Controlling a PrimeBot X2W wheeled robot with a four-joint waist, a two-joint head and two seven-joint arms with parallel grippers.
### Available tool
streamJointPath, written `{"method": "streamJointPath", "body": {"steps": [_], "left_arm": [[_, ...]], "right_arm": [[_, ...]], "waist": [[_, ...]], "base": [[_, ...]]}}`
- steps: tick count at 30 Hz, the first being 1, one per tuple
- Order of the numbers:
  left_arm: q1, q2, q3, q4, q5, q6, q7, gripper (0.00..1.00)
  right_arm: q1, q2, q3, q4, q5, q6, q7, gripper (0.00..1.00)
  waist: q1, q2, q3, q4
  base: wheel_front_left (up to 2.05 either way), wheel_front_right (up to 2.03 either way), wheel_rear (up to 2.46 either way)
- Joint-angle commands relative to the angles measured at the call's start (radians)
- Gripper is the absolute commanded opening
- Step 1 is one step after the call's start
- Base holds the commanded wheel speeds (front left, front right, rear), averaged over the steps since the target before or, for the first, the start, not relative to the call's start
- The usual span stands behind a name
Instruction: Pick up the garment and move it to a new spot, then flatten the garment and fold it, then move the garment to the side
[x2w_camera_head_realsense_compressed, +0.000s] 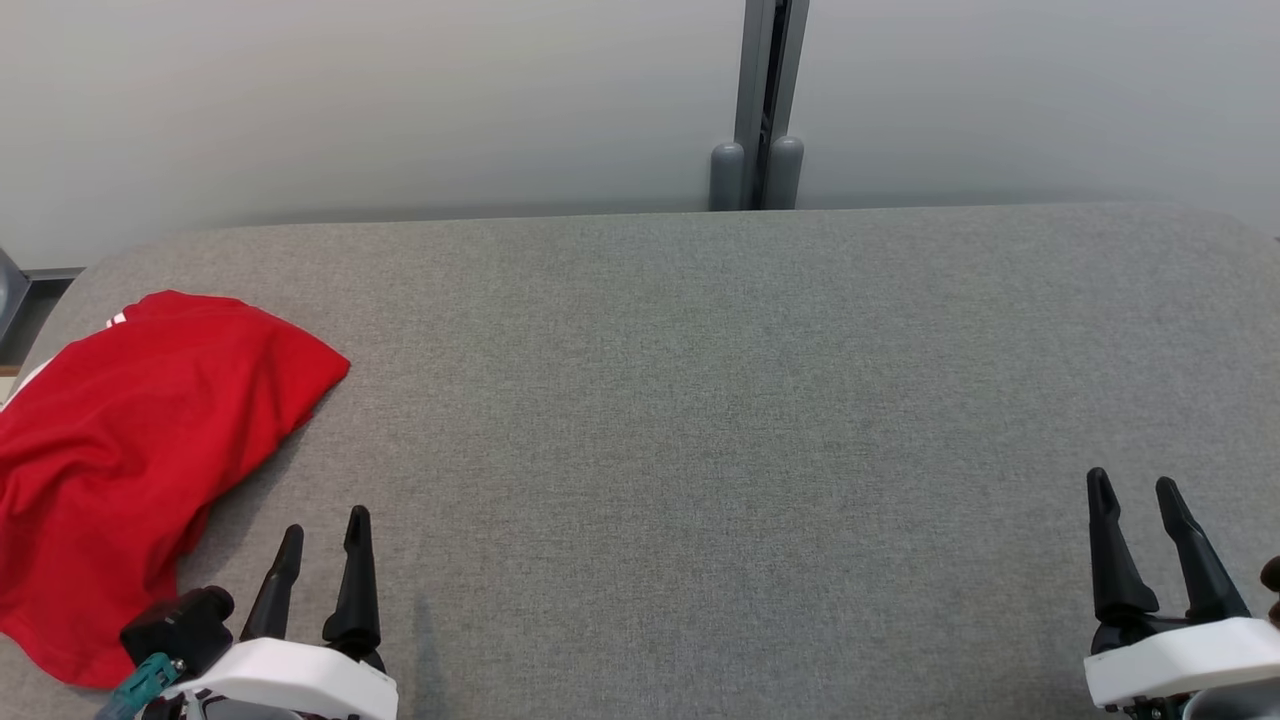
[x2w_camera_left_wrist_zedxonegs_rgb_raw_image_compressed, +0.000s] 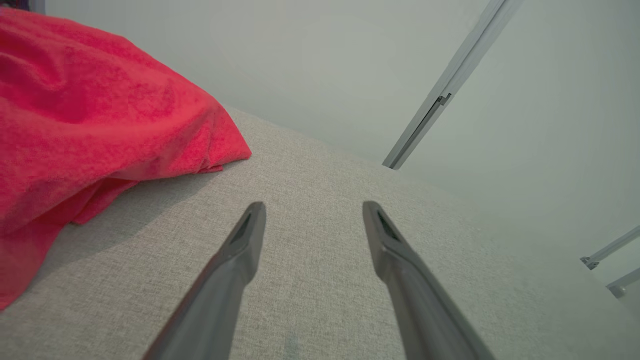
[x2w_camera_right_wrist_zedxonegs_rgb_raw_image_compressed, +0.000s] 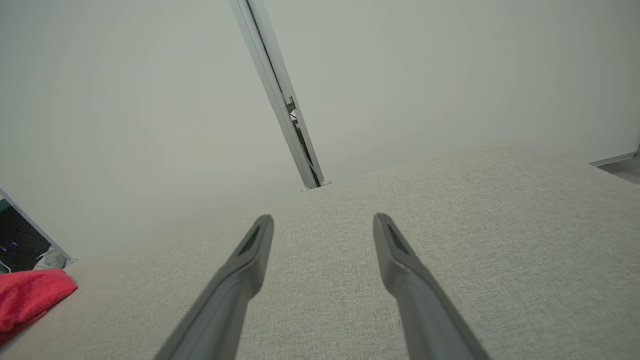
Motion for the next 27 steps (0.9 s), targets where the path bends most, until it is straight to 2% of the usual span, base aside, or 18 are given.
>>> {"method": "streamJointPath", "body": {"steps": [1, 17, 27], "left_arm": [[0.003, 0.013, -0.004, -0.016, 0.034, 0.007, -0.009, 1.00], [0.023, 0.025, -0.016, -0.039, 0.182, 0.026, -0.048, 1.00], [0.036, 0.030, -0.007, -0.018, 0.266, 0.019, -0.070, 1.00]], "right_arm": [[0.004, -0.006, -0.016, -0.004, -0.043, 0.001, -0.008, 1.00], [0.030, 0.023, -0.058, 0.008, -0.250, 0.002, -0.010, 1.00], [0.055, 0.046, -0.077, 0.015, -0.341, 0.002, -0.010, 1.00]], "waist": [[0.0000, 0.0000, -0.001, 0.000], [0.0000, 0.0000, -0.007, 0.006], [0.0000, 0.0000, -0.010, 0.005]], "base": [[0.00, 0.00, 0.00], [0.00, 0.00, 0.00], [0.00, 0.00, 0.00]]}}
